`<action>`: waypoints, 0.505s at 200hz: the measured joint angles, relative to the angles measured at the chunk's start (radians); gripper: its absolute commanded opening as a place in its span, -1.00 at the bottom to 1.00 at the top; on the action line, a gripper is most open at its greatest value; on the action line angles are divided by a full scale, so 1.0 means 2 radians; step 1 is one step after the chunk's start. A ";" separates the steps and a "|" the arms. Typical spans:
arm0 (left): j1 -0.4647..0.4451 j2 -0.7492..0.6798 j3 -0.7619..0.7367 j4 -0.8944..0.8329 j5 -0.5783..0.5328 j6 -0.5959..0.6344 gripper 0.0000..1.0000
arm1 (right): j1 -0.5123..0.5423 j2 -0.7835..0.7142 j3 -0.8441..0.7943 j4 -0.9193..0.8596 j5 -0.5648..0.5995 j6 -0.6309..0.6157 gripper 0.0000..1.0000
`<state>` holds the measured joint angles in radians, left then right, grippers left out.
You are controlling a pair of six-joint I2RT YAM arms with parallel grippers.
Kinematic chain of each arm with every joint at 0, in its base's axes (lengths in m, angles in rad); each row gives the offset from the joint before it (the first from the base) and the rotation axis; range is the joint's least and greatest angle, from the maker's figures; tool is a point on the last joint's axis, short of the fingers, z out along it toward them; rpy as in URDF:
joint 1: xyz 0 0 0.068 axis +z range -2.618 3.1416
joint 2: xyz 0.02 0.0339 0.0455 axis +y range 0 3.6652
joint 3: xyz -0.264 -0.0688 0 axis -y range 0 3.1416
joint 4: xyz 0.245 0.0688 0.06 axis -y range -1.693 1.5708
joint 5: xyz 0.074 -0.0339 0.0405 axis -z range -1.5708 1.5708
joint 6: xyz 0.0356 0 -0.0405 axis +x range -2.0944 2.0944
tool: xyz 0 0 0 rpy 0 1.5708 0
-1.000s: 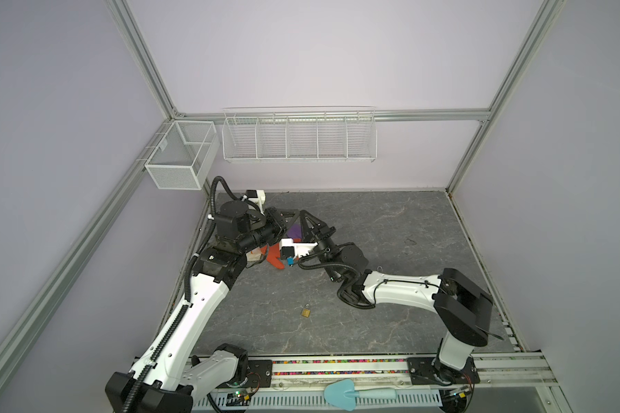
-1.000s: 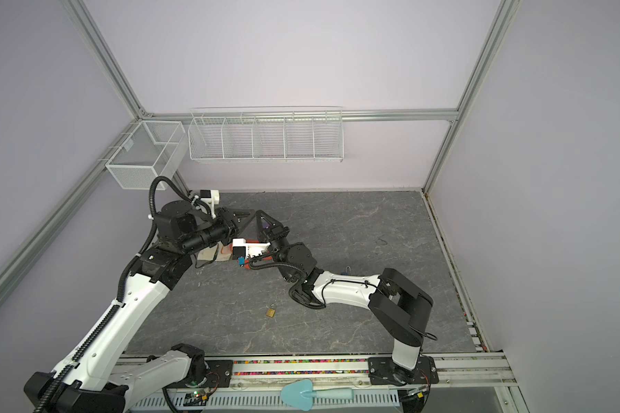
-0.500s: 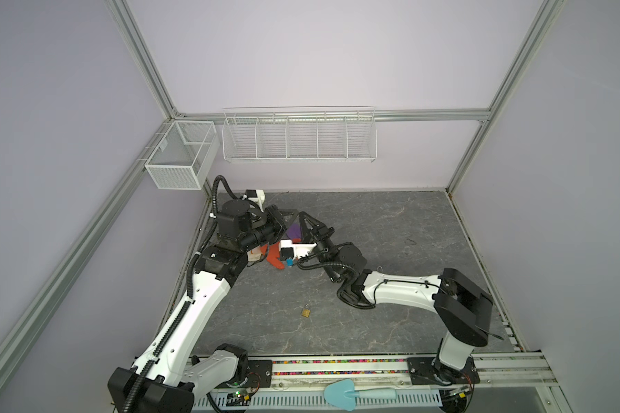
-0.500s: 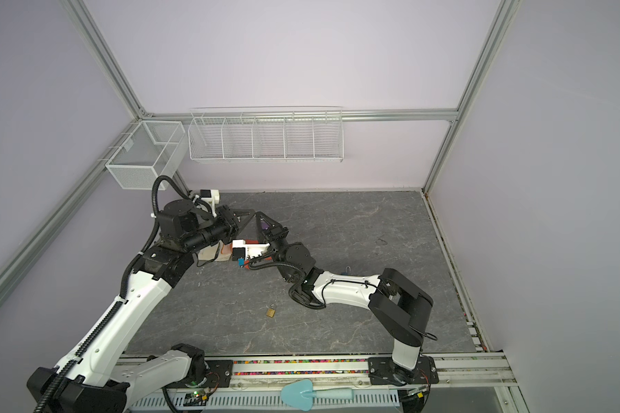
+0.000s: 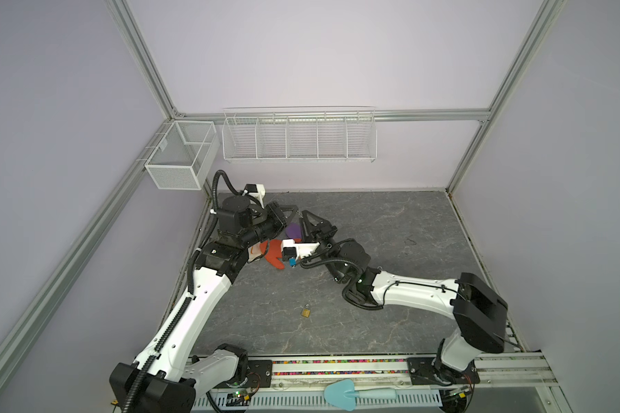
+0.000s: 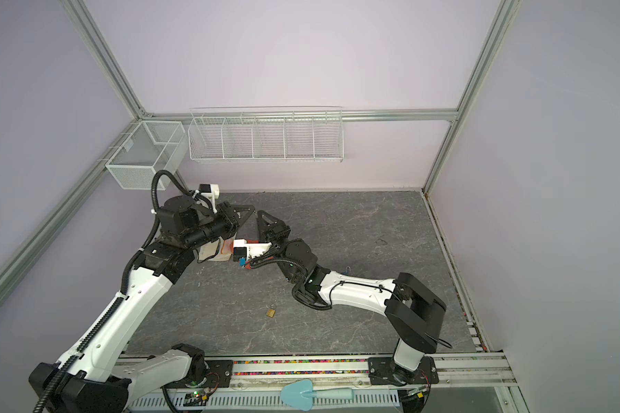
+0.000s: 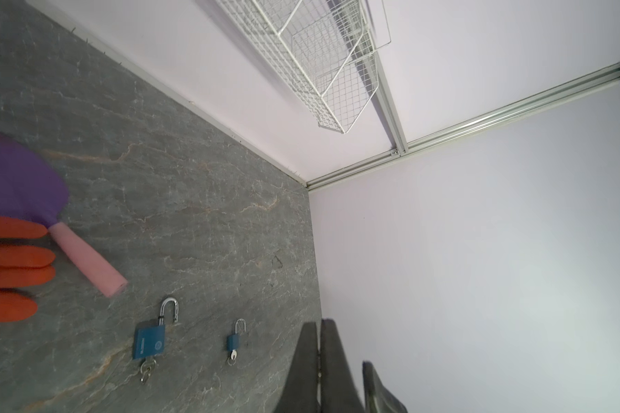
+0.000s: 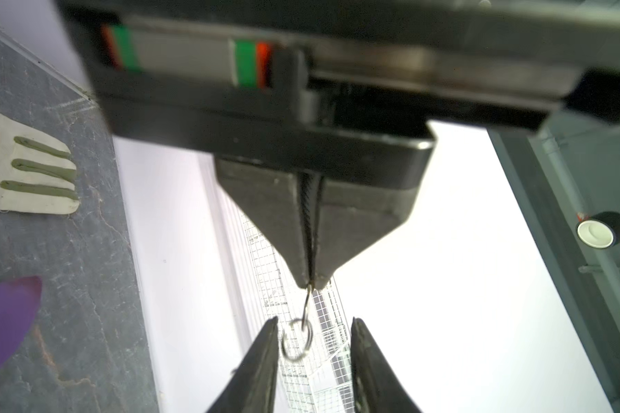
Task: Unlock with the key
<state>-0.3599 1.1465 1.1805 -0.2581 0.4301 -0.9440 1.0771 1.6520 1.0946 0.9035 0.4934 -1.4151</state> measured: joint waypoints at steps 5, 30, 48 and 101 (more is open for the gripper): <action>0.000 0.003 0.005 0.003 0.000 0.006 -1.00 | 0.000 -0.009 -0.001 -0.009 0.000 0.008 -0.07; 0.000 0.016 0.023 0.019 -0.001 0.035 -1.00 | 0.003 -0.065 -0.002 -0.104 -0.002 0.070 0.04; 0.000 0.023 0.030 0.027 -0.002 0.054 -1.00 | -0.002 -0.113 0.013 -0.216 -0.022 0.149 0.15; 0.001 0.014 -0.009 0.101 0.026 0.090 -1.00 | -0.130 -0.209 0.086 -0.468 -0.206 0.472 0.37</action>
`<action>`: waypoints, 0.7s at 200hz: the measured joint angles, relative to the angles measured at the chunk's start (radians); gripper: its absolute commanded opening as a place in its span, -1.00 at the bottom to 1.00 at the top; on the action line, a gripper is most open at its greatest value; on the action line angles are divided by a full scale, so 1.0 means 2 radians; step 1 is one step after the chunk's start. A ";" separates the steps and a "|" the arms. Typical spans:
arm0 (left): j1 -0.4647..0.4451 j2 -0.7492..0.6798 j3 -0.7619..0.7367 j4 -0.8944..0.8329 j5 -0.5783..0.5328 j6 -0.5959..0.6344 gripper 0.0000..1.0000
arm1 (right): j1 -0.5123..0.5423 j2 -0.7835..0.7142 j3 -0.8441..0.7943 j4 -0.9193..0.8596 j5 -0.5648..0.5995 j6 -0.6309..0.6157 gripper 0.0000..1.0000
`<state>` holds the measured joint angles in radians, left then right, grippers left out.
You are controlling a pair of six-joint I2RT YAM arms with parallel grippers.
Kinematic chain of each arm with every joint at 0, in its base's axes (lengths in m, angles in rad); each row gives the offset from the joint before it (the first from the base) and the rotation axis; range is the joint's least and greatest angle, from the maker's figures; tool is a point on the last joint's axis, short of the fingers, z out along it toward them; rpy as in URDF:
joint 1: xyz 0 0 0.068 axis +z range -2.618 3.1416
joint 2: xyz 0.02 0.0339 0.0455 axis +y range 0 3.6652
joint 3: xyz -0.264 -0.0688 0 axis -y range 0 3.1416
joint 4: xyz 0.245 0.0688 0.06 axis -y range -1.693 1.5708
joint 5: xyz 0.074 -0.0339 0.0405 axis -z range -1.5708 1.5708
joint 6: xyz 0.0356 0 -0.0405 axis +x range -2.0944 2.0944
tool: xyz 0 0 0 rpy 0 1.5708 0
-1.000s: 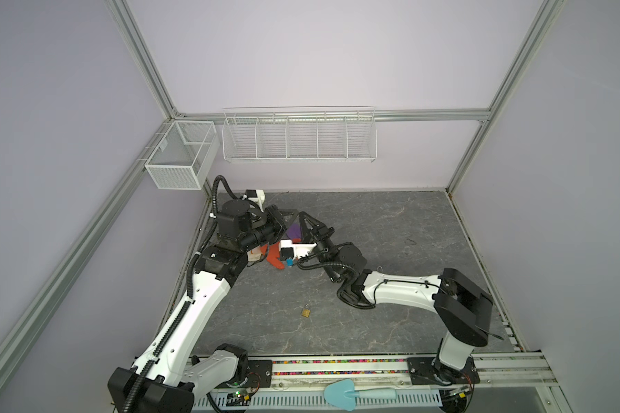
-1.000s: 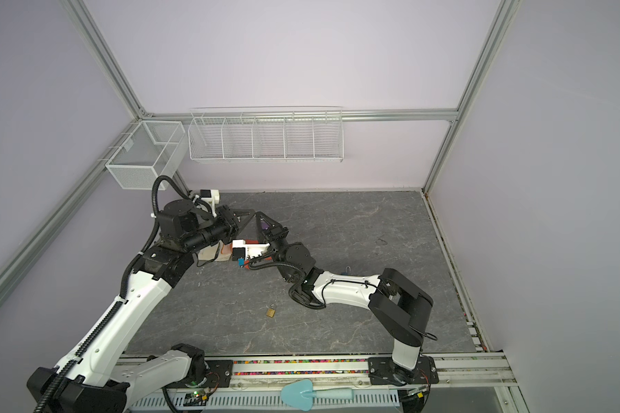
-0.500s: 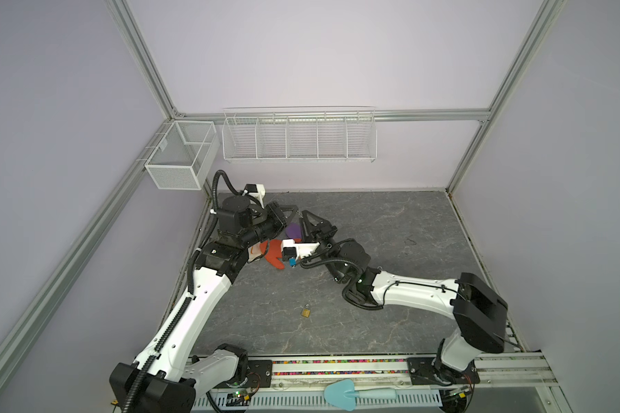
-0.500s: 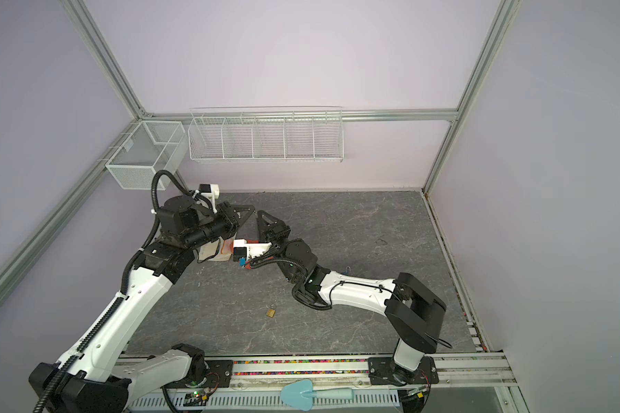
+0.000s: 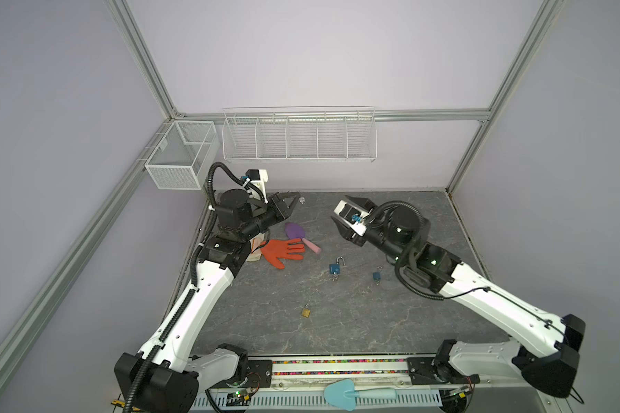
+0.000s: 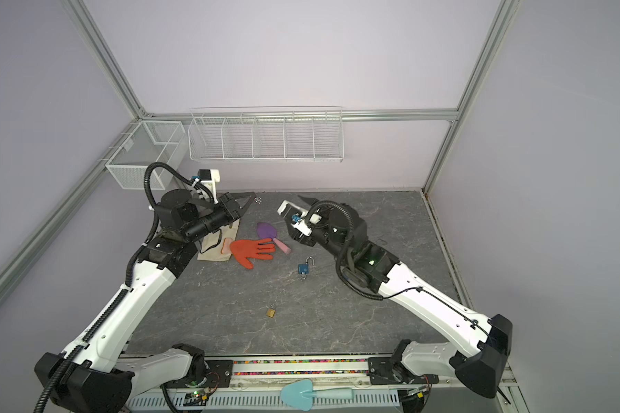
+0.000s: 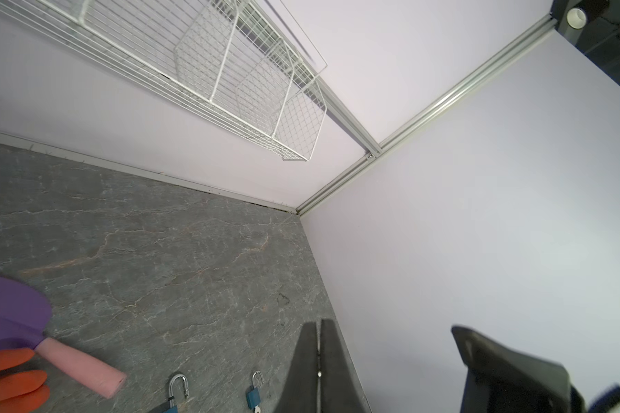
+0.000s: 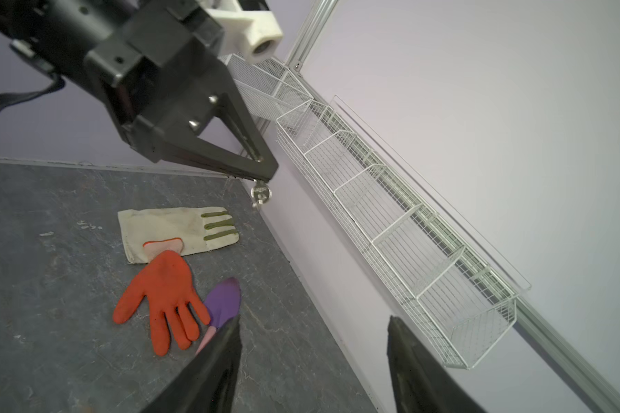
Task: Unlock with the key
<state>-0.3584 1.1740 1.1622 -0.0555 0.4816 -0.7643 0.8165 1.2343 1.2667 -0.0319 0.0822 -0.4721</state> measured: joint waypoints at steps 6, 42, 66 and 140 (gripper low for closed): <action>0.000 -0.002 -0.009 0.013 0.008 0.001 -1.00 | -0.014 -0.003 0.004 -0.014 -0.024 0.034 0.39; -0.029 -0.003 -0.023 0.053 0.032 0.019 -1.00 | -0.082 -0.007 -0.017 -0.037 -0.200 0.248 0.38; -0.058 -0.005 -0.025 0.076 0.043 0.024 -1.00 | -0.118 -0.007 -0.064 0.011 -0.294 0.391 0.33; -0.091 -0.005 -0.029 0.121 0.059 0.026 -1.00 | -0.130 0.001 -0.121 0.199 -0.400 0.638 0.13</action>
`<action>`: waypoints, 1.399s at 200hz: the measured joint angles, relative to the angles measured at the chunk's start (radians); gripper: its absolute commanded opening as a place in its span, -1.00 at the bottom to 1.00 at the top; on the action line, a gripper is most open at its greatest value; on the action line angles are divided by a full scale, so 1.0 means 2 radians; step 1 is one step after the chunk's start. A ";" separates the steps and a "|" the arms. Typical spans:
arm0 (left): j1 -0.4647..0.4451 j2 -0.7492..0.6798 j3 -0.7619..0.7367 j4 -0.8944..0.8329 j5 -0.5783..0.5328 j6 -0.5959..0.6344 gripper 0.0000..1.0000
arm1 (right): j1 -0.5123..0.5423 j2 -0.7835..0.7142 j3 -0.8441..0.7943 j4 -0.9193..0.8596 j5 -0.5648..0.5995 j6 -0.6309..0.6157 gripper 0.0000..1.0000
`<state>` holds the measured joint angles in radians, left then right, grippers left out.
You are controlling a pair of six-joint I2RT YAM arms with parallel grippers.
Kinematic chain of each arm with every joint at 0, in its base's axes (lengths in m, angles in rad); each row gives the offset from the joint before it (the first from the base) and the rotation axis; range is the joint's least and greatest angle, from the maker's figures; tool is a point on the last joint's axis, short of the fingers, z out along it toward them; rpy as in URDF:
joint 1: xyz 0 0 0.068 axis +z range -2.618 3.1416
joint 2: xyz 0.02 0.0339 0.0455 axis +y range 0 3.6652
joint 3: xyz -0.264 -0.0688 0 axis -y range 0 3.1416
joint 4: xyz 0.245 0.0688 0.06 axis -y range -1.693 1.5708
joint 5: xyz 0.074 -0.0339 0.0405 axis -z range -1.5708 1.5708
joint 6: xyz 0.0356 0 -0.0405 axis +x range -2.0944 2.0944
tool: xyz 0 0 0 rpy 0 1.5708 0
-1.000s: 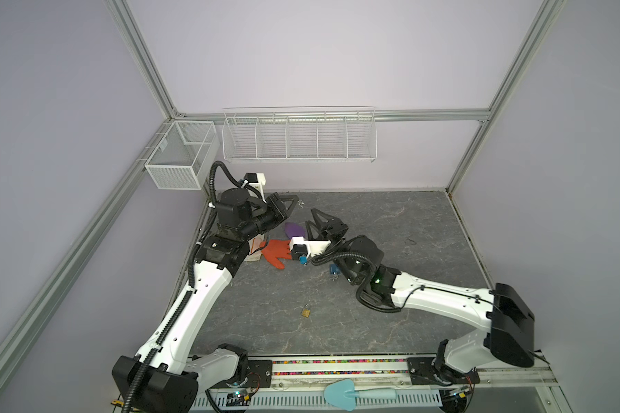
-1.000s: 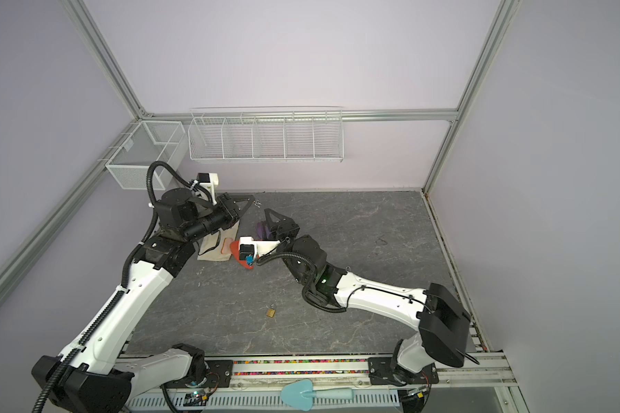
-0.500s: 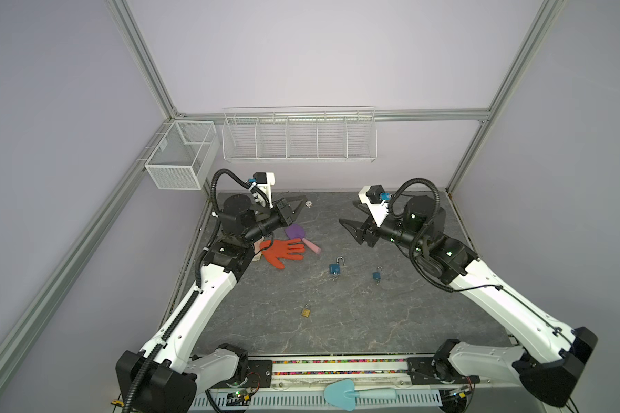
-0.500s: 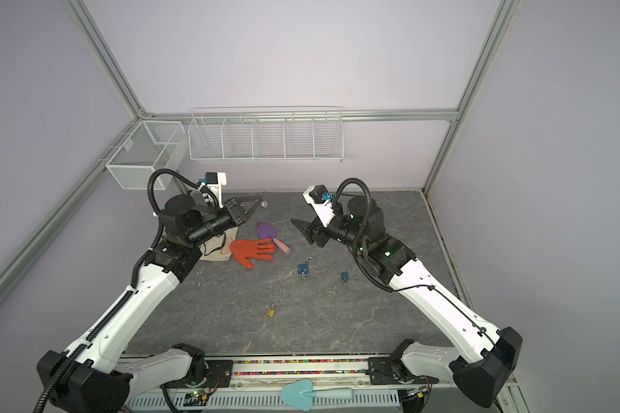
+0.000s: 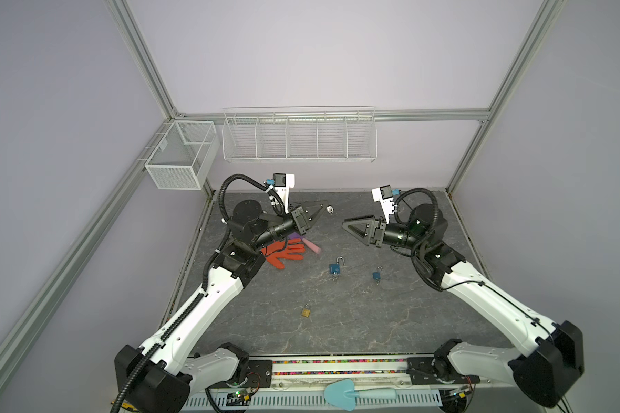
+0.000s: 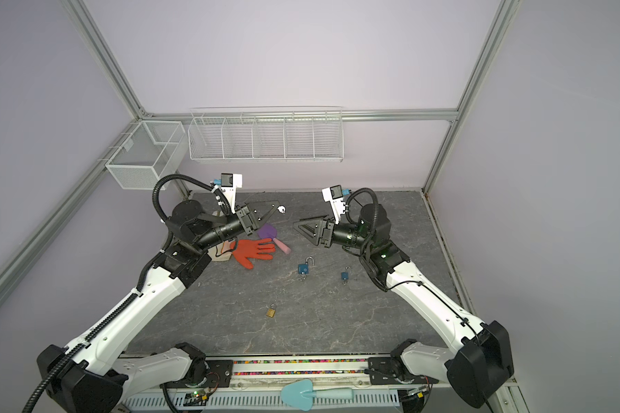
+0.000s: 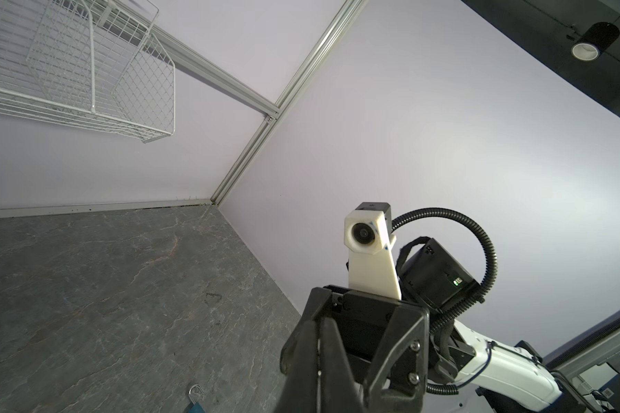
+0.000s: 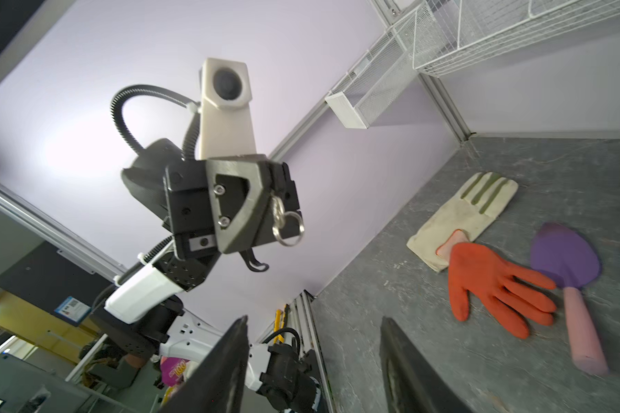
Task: Unlock with the key
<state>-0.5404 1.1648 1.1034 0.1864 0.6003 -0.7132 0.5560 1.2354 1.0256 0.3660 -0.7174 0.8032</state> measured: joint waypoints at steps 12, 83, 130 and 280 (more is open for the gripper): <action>-0.003 0.000 -0.002 0.003 0.002 0.000 -1.00 | 0.000 0.006 0.002 0.021 -0.005 0.015 0.08; -0.008 0.000 -0.004 0.013 0.015 0.000 -1.00 | 0.005 0.060 0.023 0.087 -0.021 0.064 -0.12; -0.011 0.000 -0.004 0.013 0.019 0.000 -1.00 | 0.015 0.068 0.040 0.104 -0.028 0.070 -0.27; -0.012 0.000 -0.004 0.013 0.024 0.000 -1.00 | 0.021 0.071 0.048 0.106 -0.037 0.064 -0.64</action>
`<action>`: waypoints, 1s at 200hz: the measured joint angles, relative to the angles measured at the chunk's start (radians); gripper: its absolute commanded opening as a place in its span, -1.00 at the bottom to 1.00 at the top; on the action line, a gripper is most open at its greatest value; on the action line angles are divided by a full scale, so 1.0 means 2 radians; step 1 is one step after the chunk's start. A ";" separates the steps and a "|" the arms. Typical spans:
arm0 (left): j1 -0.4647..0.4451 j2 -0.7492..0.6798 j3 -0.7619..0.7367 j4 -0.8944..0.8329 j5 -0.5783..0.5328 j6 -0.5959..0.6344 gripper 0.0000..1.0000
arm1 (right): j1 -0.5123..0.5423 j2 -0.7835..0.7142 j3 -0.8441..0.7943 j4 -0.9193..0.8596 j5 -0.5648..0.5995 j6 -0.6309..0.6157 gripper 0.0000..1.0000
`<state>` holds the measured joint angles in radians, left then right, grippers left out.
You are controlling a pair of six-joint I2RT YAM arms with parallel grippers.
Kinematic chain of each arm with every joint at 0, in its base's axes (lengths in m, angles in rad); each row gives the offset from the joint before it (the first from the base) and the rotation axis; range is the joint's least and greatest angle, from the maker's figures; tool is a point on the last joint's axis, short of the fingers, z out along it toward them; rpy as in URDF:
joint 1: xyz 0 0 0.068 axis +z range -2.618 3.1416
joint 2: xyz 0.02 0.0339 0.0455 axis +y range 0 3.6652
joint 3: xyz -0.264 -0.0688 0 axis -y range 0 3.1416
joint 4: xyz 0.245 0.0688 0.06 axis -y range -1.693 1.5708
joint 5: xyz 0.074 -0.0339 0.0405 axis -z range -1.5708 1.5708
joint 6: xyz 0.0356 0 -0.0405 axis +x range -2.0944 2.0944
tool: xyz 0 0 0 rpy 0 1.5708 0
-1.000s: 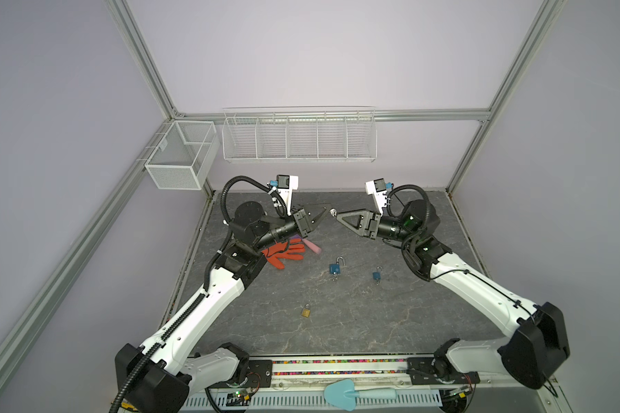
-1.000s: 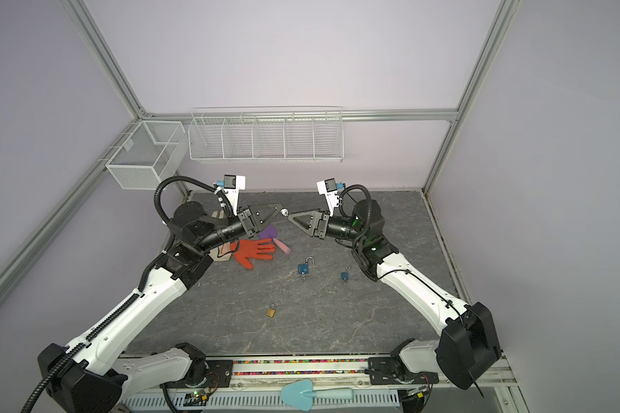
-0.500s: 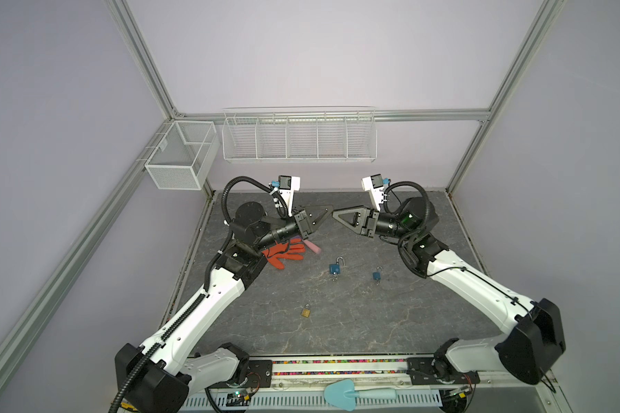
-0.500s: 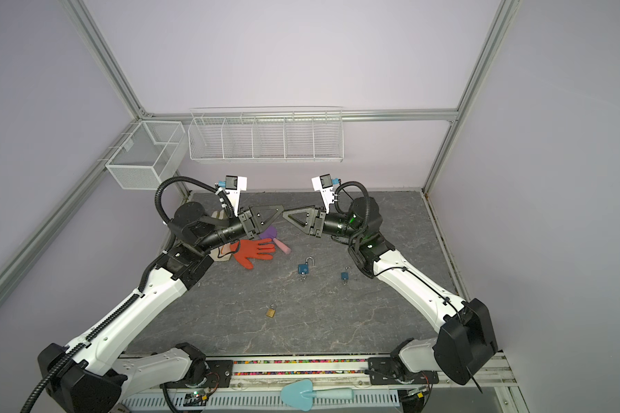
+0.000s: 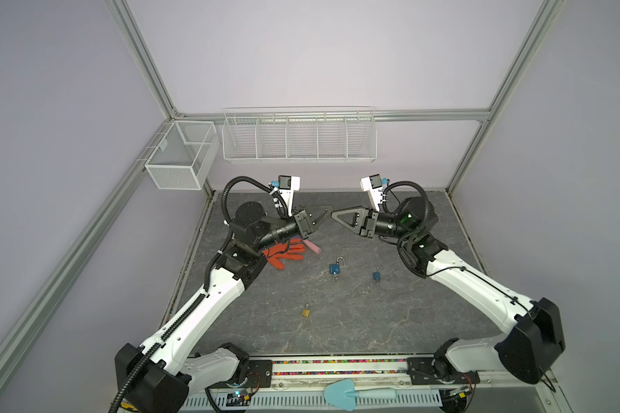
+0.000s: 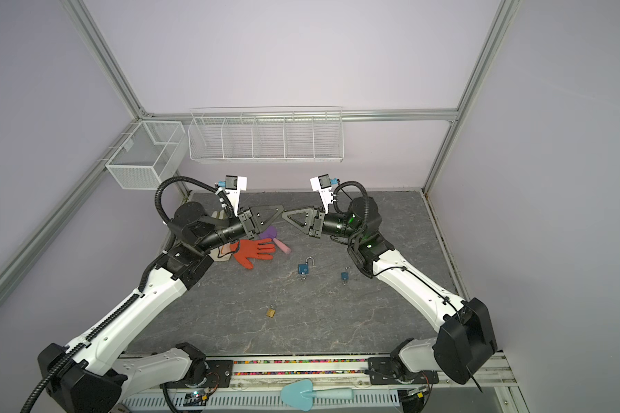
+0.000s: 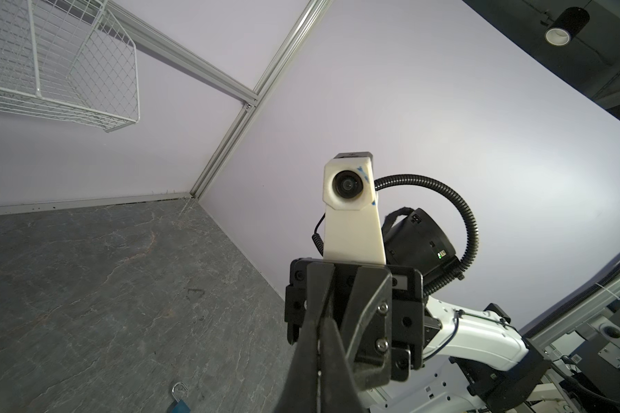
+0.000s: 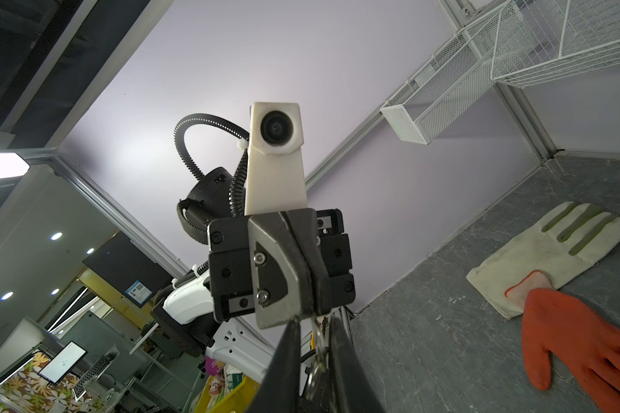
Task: Unlock with the key
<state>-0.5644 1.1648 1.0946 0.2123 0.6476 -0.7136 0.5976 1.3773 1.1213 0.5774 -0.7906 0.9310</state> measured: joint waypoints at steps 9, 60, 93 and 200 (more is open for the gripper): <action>0.000 0.000 0.000 0.000 -0.001 0.000 -1.00 | 0.000 0.000 0.000 -0.001 0.000 -0.001 -0.64; 0.000 0.000 0.000 0.000 -0.002 0.000 -1.00 | -0.001 0.000 0.000 -0.008 -0.001 -0.006 -0.75; 0.000 0.000 0.000 -0.001 -0.002 0.000 -1.00 | -0.002 0.000 0.000 -0.009 -0.004 -0.008 -0.80; -0.001 -0.011 0.001 -0.031 -0.021 0.009 -0.11 | -0.010 -0.012 -0.001 -0.057 -0.001 -0.043 -0.87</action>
<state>-0.5659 1.1427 1.0962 0.1505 0.6060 -0.6960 0.5774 1.3537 1.1198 0.4629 -0.7918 0.8440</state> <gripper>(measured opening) 0.424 0.065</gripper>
